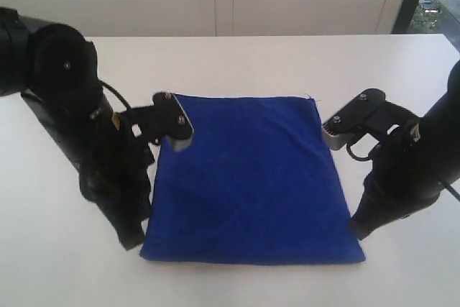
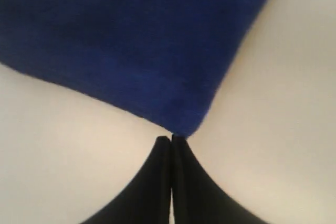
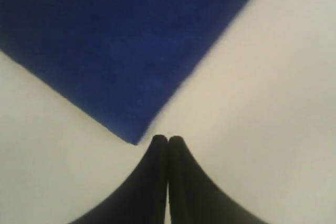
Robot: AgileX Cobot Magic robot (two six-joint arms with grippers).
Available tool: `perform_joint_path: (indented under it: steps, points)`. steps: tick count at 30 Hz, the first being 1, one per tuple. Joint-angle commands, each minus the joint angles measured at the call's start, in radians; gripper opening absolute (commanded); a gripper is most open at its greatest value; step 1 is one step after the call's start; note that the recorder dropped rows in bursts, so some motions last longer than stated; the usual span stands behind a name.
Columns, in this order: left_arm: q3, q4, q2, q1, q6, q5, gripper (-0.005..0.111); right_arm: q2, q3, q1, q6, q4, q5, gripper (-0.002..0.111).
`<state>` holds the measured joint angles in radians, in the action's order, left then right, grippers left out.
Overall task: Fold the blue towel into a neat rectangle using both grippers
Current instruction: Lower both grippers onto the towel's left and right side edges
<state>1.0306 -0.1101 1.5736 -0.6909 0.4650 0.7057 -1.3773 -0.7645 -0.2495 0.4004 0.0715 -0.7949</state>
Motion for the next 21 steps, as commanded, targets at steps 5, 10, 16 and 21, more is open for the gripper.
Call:
perform_joint_path:
  steps: [5, 10, 16, 21]
  points:
    - [-0.159, -0.046, -0.037, -0.053, 0.101, -0.112, 0.000, 0.007, 0.104, 0.000, 0.389, 0.186, 0.109, 0.005]
    - [-0.161, -0.048, -0.039, -0.053, 0.118, -0.136, 0.008, 0.007, 0.163, 0.000, 0.558, 0.226, 0.171, 0.031]
    - [-0.161, -0.078, -0.039, -0.053, 0.213, -0.114, 0.038, 0.007, 0.210, 0.000, 0.888, 0.333, 0.188, 0.037]
    - [-0.163, -0.181, -0.025, -0.053, 0.371, -0.108, 0.038, -0.001, 0.231, 0.000, 0.906, 0.334, 0.245, 0.037]
